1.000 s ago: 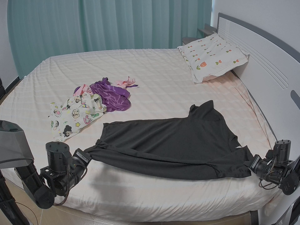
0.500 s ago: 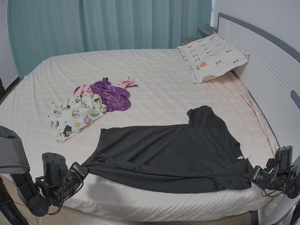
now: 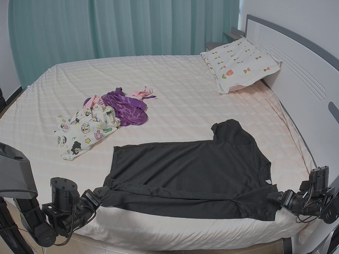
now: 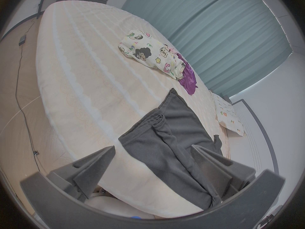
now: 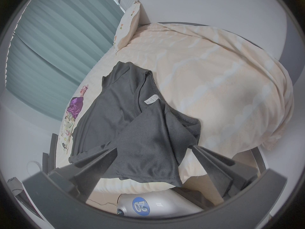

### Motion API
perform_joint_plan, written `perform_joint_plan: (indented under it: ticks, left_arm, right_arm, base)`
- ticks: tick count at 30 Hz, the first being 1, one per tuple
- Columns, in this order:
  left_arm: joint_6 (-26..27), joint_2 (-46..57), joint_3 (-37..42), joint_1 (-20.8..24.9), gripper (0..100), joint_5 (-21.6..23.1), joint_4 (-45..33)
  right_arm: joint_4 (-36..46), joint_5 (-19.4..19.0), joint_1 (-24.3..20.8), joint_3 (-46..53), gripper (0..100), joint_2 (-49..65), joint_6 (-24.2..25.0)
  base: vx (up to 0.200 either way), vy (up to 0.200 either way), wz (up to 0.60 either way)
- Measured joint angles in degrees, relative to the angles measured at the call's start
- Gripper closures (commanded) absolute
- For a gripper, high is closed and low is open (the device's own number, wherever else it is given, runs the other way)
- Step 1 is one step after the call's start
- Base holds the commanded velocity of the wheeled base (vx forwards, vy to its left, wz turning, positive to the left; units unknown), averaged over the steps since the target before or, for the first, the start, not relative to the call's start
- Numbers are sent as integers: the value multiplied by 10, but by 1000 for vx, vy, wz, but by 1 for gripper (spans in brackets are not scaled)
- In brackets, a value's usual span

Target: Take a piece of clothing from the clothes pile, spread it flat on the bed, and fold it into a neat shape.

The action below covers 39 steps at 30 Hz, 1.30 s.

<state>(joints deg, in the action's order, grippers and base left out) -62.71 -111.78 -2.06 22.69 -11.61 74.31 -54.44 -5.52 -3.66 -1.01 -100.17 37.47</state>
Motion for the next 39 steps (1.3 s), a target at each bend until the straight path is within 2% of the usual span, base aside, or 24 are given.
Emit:
perform_joint_plan:
  ticks: [4,9,16,18,22,27,31,35,39]
  left_arm:
    - [6,4,-4,-8,0,-1,2]
    - [34,24,-19,-28,0,11,2]
    - [70,37,-37,-52,0,117,-2]
    - [83,37,-41,-57,0,135,-2]
    - [138,31,-51,-74,0,191,-3]
    - [178,6,-79,-95,0,216,-3]
    - [202,-31,-109,-102,0,224,-4]
    - [206,-58,-127,-103,0,244,-4]
    - [206,-75,-129,-103,0,246,-4]
  right_arm:
    - [-1,-5,24,-7,0,9,-5]
    - [-2,-30,48,-30,0,22,-20]
    - [0,-87,57,-49,0,12,-79]
    - [0,-96,60,-54,0,6,-96]
    - [-1,-140,78,-68,0,-19,-148]
    - [-2,-202,120,-77,0,-42,-199]
    - [-2,-217,144,-83,0,-60,-219]
    - [-2,-223,154,-86,0,-74,-221]
    - [-2,-223,157,-87,0,-79,-220]
  base:
    - [0,0,0]
    - [0,0,0]
    - [0,0,0]
    - [0,0,0]
    - [0,0,0]
    - [0,0,0]
    - [0,0,0]
    - [0,0,0]
    - [0,0,0]
